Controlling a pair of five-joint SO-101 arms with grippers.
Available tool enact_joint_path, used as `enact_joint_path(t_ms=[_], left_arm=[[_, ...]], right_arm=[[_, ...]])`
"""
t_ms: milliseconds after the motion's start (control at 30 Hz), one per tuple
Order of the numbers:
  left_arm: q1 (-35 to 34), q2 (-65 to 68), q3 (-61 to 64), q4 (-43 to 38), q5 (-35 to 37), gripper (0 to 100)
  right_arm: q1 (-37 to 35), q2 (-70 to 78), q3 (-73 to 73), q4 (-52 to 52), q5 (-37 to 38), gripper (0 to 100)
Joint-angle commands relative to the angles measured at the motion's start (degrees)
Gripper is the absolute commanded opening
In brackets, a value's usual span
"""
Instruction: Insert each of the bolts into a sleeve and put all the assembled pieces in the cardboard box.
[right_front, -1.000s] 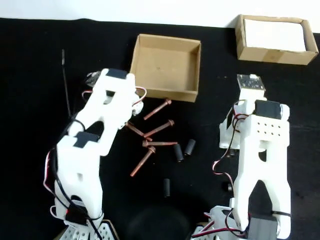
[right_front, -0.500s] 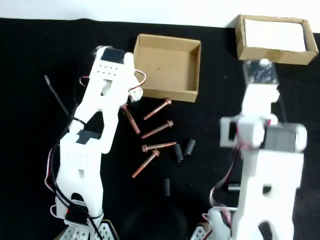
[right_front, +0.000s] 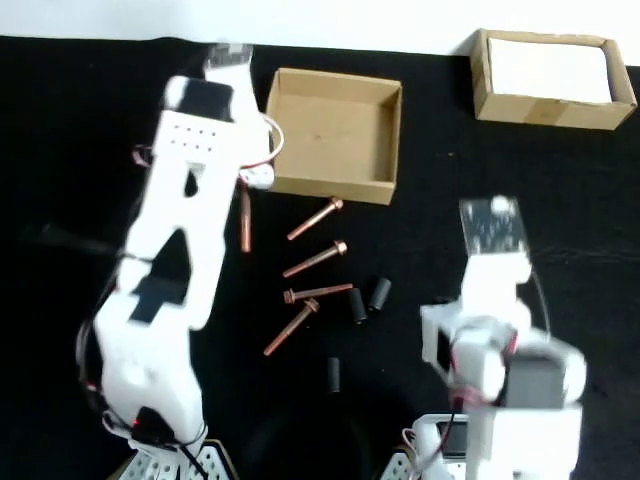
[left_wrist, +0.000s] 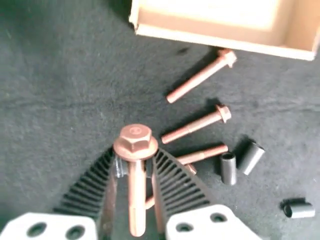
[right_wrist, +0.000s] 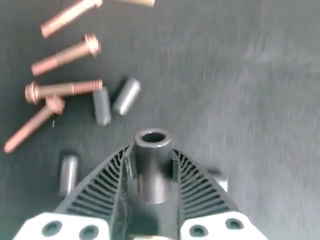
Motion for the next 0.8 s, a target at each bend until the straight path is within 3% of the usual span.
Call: enact_joint_path(t_ms=[0,200,300,433,600,767], left_arm=[[0.84,-6.29,1.89,0.44,-2.02,1],[5.05,-11.30,12.97,0.26,-4.40,1],[6.20,-15.34,18.24,0.00,-4.48,1],[6.73,-21.23,23.34,-1.67,-4.48,1],[6.29,-33.45,34.07,-13.63,-4.57,1],[8.31,-48.48,52.26,-33.49,-4.40,1]], right_arm=[[-0.48,-9.19,8.92,-13.41,-0.18,0.6],[-7.34,-26.15,25.36,-31.08,-0.18,0.6],[-10.33,-33.71,30.37,-34.33,-0.18,0.6],[-10.42,-32.13,31.16,-35.30,-0.62,0.6],[-10.68,-32.84,31.43,-35.38,-9.41,0.6],[-10.68,-32.84,31.43,-35.38,-10.02,0.6]])
